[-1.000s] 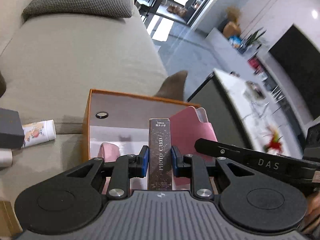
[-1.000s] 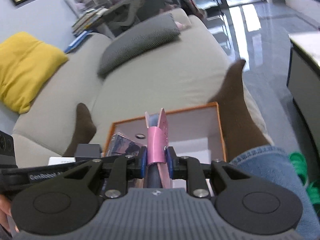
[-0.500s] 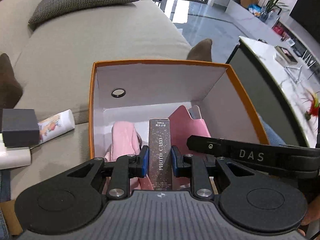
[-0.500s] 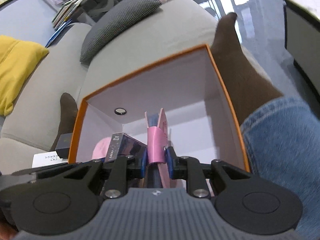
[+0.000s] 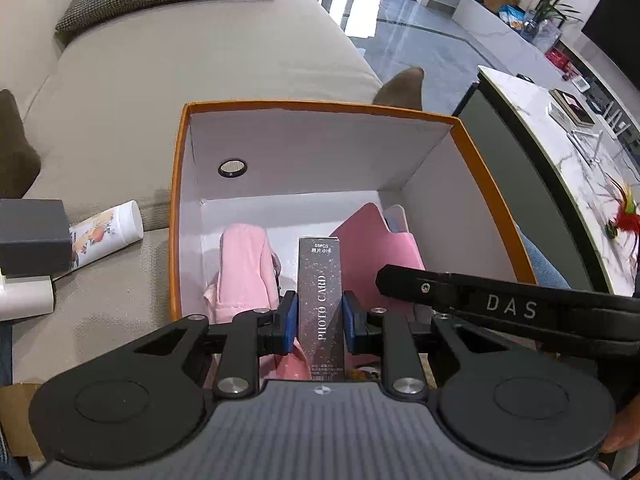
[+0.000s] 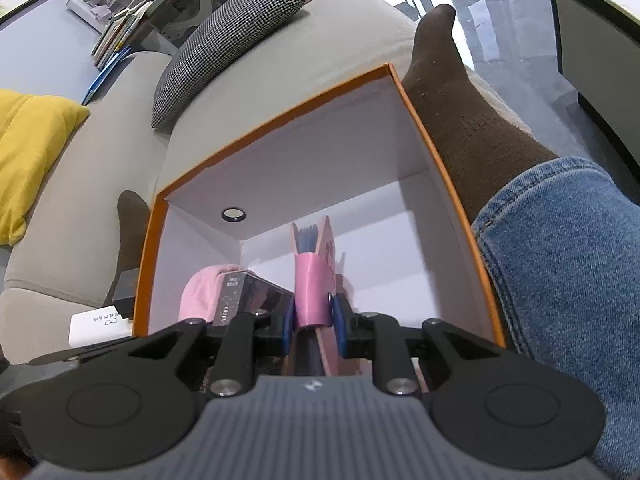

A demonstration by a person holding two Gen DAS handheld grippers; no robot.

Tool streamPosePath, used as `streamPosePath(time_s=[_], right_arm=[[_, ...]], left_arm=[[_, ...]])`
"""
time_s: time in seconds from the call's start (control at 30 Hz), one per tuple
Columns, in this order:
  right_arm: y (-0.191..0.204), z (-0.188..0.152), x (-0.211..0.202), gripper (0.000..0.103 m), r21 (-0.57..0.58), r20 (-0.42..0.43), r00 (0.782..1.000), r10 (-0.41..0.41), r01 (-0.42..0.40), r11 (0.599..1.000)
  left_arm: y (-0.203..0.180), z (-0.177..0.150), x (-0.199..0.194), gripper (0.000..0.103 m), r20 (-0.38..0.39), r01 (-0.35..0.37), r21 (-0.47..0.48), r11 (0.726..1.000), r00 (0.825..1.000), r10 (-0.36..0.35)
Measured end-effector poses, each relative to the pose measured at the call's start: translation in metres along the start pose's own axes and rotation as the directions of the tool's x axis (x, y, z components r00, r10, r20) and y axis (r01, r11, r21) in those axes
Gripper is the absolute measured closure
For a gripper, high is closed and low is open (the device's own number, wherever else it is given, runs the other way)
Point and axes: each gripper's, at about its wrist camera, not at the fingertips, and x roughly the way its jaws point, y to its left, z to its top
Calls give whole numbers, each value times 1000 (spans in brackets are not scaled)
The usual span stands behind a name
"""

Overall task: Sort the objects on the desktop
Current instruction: 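Lower the PHOTO CARD box and pink card holder into the orange box with both grippers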

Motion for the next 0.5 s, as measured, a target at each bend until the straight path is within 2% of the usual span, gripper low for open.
streamPosePath(time_s=[0.17,0.37,0.5], right_arm=[[1,0,0,81,5,-6,1000,-8,8,1000],[4,0,1,81,-1,-13,1000,-21,21,1000],[12,-1,1,81,-30,-27,999,-39,38,999]], left_arm=[[-5,2,1,73,-1,29,25,999,1000,-29],[1,4,-9,72,-7,88,12,996,996,-88],[21,8,-43,66,100,163,-38,986,982,-159]])
